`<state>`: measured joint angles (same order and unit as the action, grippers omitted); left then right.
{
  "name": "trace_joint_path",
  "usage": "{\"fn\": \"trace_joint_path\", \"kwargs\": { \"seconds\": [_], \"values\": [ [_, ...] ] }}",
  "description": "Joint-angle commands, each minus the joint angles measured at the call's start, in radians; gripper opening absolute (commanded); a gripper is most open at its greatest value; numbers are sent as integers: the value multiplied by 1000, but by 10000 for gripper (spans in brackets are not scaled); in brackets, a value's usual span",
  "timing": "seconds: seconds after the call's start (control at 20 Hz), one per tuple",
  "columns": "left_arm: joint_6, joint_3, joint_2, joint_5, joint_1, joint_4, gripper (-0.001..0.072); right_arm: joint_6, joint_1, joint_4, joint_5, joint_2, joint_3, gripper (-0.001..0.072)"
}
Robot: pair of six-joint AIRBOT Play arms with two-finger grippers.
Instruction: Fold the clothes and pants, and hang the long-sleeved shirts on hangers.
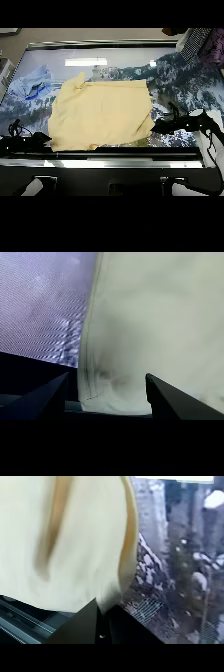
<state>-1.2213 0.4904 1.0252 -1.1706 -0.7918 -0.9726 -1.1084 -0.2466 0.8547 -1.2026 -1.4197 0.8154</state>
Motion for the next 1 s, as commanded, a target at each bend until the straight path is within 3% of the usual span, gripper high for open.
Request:
{"fn": "trace_joint_path", "kwargs": {
  "seconds": [0.0, 0.65, 0.75, 0.85, 0.9, 0.95],
  "values": [
    [5, -31, -2, -9, -3, -26, 528, -3, 1, -10, -2, 4, 1, 29],
    [3, -94, 37, 45, 14, -23, 511, 9, 1, -10, -2, 14, 1, 29],
    [2, -94, 59, 56, 33, -23, 385, 8, 1, -10, -4, 14, 1, 29],
    [-1, -94, 64, 72, 45, -22, 314, 8, 1, -10, -10, 14, 1, 29],
    [-1, -93, 63, 72, 45, -21, 177, 8, 1, -10, -16, 15, 1, 29],
    [-1, -92, 63, 72, 45, -22, 108, 8, 1, -10, -22, 17, 1, 29]
  ]
}}
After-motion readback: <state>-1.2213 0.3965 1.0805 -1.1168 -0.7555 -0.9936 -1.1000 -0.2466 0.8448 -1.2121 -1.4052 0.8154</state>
